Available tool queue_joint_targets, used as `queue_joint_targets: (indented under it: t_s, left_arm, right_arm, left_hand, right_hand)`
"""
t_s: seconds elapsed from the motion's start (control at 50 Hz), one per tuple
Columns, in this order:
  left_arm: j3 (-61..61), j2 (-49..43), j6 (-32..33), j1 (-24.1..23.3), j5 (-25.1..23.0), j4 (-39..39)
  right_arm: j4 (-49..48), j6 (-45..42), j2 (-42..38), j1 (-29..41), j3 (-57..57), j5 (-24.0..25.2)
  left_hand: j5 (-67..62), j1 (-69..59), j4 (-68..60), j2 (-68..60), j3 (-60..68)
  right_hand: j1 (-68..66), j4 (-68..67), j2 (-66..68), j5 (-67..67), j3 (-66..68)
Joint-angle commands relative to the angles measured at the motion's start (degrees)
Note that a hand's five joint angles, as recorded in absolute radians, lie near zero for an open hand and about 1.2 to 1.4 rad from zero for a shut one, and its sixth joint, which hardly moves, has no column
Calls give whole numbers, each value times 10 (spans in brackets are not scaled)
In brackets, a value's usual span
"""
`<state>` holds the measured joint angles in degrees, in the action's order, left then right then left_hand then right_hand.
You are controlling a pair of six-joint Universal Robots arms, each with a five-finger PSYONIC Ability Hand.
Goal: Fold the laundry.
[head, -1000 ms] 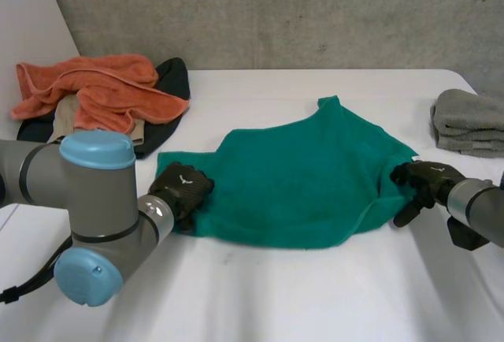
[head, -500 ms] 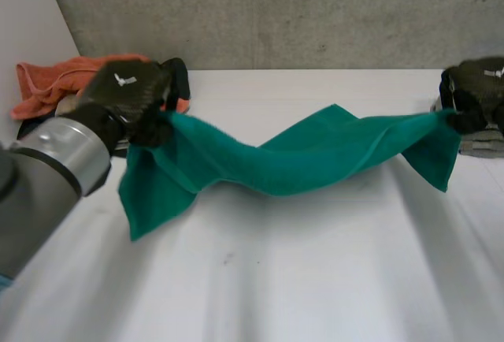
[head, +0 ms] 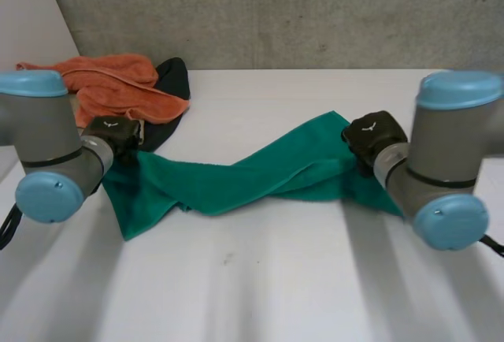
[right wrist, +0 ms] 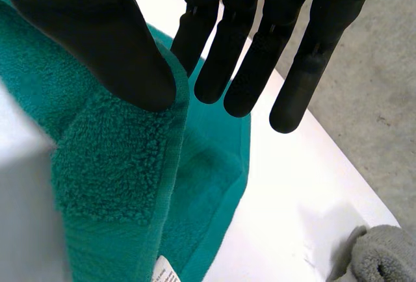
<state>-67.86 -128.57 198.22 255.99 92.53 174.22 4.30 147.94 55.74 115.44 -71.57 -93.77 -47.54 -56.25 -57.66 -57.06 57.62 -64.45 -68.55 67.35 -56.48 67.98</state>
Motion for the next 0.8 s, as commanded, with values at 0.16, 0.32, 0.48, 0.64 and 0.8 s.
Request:
queue_joint_targets:
  t_s: [0.16,0.32,0.48,0.64,0.8]
  left_arm:
    - [-155,208,-48,-43,-61,23]
    - [-251,224,10,-93,-48,83]
    - [-206,141,51,-66,-4,46]
    - [-163,112,70,-39,-13,73]
    - [-111,51,86,-25,-37,49]
  right_arm:
    - [-29,0,11,28,-23,-42]
    - [-28,2,30,22,-58,-41]
    - [-30,3,42,11,-82,-30]
    - [-31,1,39,2,-91,-20]
    - [-31,2,42,3,-92,-18]
  left_hand:
    - [455,442,456,450,-456]
    - [44,32,46,40,-45]
    - [147,134,148,142,-147]
    - [263,250,264,258,-264]
    - [265,252,266,260,-265]
  right_hand:
    - [-155,-114,127,-135,120]
    - [-155,-114,127,-135,120]
    - [-155,-114,127,-135,120]
    - [-155,-114,127,-135,120]
    - [-155,-114,127,-135,120]
